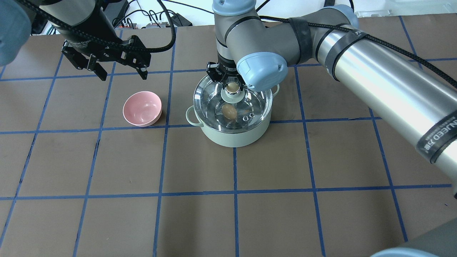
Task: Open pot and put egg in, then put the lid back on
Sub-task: 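Lower the glass lid onto the pot with the right gripper, then open the right gripper and lift it away from the lid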
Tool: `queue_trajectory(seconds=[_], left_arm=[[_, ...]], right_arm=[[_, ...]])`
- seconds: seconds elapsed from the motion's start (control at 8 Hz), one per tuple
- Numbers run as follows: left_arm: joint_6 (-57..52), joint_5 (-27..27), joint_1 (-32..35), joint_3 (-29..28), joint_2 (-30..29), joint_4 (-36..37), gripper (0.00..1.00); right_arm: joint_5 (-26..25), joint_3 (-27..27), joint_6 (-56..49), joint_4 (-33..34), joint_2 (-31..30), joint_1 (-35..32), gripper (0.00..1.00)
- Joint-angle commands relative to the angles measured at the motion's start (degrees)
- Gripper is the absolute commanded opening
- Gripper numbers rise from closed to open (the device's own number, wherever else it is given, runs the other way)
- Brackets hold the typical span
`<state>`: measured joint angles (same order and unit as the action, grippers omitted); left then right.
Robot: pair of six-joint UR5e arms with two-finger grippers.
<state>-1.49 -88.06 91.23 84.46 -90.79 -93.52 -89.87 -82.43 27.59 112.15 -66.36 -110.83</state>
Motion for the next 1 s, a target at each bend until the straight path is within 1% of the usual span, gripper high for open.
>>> queue_trajectory(seconds=[0.0,0.12,0.38,0.5,0.62,0.75,0.88], left_arm=[[0.0,-0.1,0.0,0.0,0.0,0.0,1.00],[0.0,0.0,0.0,0.0,0.0,0.0,1.00],[-0.1,0.0,0.0,0.0,0.0,0.0,1.00],[-0.1,0.0,0.0,0.0,0.0,0.0,1.00],[0.0,0.0,0.0,0.0,0.0,0.0,1.00],[0.0,0.0,0.0,0.0,0.0,0.0,1.00],[0.0,0.0,0.0,0.0,0.0,0.0,1.00]], right_arm=[[-0.4,0.0,-0.2,0.1,-0.2,0.0,0.84],[-0.4,0.1,-0.3,0.1,-0.3,0.1,1.00],[-0.1,0.7,-3.1,-0.1,-1.5,1.4,1.00],[-0.7,0.6,-6.3,-0.4,-4.0,3.3,1.00],[-0.7,0.3,-11.0,-3.1,-7.8,6.6,1.00],[-1.4,-0.1,-20.2,-10.6,-12.1,10.4,1.00],[-1.5,-0.3,-24.6,-15.5,-16.1,13.9,1.00]])
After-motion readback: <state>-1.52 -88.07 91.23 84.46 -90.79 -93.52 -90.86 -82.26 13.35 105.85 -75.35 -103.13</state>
